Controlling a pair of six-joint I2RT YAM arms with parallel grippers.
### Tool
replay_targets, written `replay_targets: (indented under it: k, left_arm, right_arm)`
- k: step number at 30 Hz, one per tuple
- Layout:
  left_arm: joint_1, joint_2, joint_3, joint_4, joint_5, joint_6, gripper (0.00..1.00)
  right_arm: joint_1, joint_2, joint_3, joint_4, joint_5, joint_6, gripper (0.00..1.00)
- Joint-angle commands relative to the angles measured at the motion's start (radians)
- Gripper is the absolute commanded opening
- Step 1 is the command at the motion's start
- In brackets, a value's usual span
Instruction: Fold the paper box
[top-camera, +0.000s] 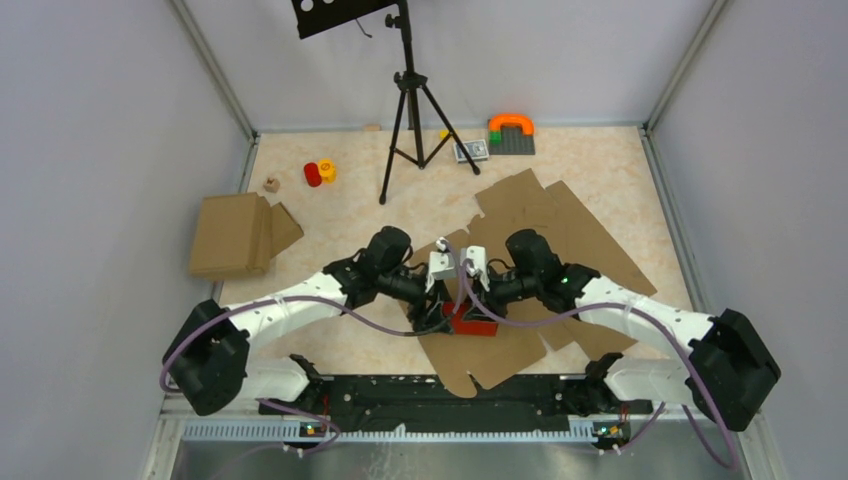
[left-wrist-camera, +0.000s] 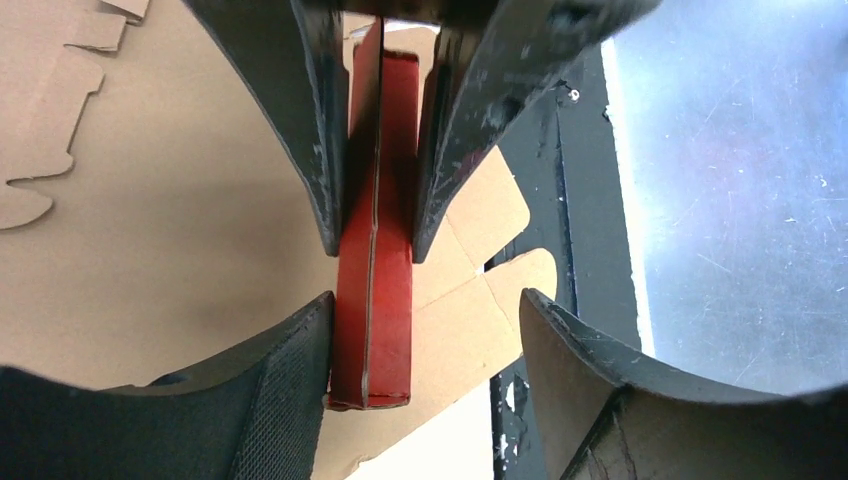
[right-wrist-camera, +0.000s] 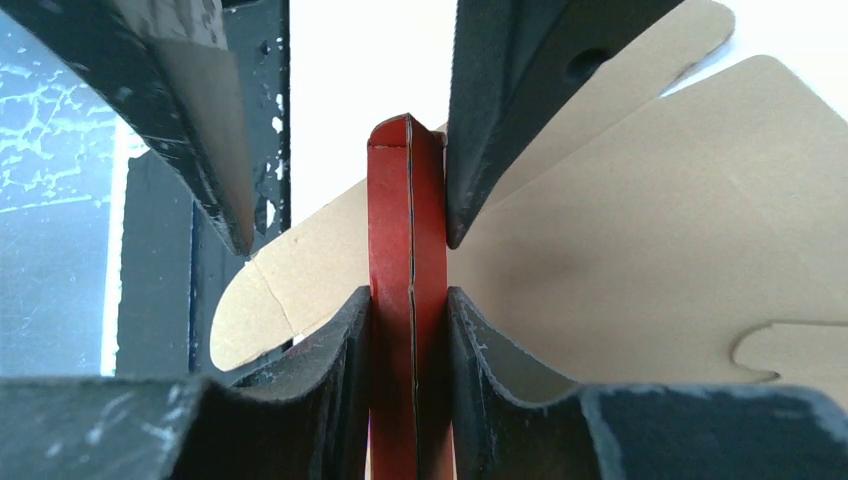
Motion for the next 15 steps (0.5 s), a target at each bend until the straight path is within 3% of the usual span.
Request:
replay_targets:
  k: [1,10,15]
  left_arm:
    - [-0.016,0.040,-0.008,0.006,0.013,-0.010,0.67]
    - [-0.026,0.074,0.016,-0.016,-0.019,-0.010,0.52]
    - [-0.037,0.086,0.023,-0.027,-0.046,-0.010,0.31]
  right_arm:
    - [-0.026,-0.060,0.079,0.078,-0.044,0.005,0.08]
    - [-0.028,-0.032,0.123,0.060,-0.072,0.025,0.08]
    - [-0.028,-0.024,0.133,0.059,-0.065,0.027,0.11]
